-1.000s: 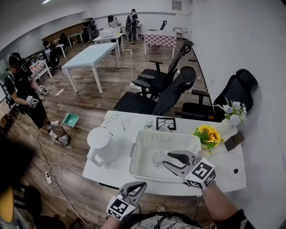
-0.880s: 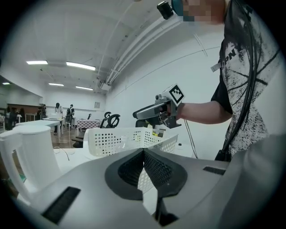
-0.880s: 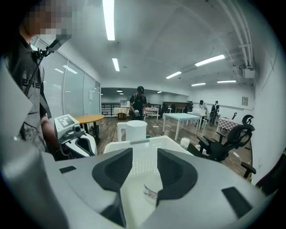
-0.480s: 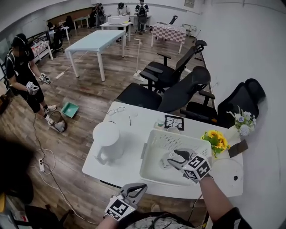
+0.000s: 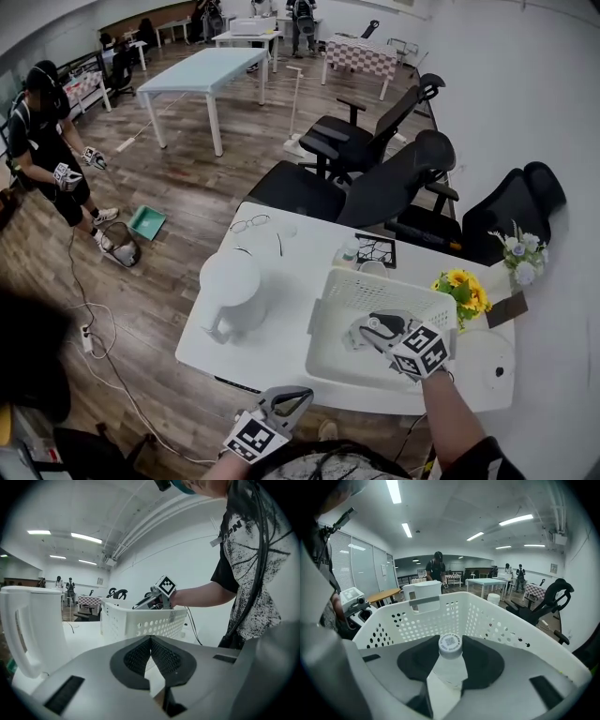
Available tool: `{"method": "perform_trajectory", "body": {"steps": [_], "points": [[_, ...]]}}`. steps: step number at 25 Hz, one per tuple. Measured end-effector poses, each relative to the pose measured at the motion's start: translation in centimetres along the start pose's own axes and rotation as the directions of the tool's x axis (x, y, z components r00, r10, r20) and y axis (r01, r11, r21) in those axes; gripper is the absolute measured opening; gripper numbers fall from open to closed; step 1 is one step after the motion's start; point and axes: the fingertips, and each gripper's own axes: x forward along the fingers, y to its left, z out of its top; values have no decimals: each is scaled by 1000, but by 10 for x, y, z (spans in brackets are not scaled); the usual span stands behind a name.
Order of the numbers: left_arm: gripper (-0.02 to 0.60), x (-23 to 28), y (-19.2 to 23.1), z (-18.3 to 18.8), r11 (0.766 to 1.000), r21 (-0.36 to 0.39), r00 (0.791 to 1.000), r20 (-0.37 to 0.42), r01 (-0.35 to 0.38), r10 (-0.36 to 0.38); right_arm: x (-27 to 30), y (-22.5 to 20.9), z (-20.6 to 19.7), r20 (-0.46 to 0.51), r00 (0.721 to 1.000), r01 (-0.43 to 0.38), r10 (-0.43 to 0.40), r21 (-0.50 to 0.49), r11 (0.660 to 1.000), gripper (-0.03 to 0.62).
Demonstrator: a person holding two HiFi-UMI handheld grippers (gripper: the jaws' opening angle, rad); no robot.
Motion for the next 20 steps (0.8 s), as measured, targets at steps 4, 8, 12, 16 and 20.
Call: {"method": "perform_trajectory", "body": {"steps": [4, 8, 12, 16, 20], "points": [[11, 2, 4, 7, 1000, 6, 1000, 15, 5, -5, -2, 1, 0, 14, 1000, 8, -8, -1, 1000, 160], [11, 2, 3, 17, 1000, 28, 1000, 23, 13, -14, -3, 1, 1, 34, 999, 18, -17, -4, 1000, 160], [11, 1, 1, 30, 999, 35, 999, 48, 7, -9, -6, 3, 3, 54, 998, 21, -21, -2, 1000, 158], [11, -2, 5, 45, 998, 55, 998, 65, -8, 5, -17, 3, 13, 96, 995, 24, -24, -3, 1000, 156], [11, 2, 1, 57, 997, 79, 997, 74, -9, 4, -35, 0, 31, 157, 987, 31, -29, -11, 999, 156]]}}
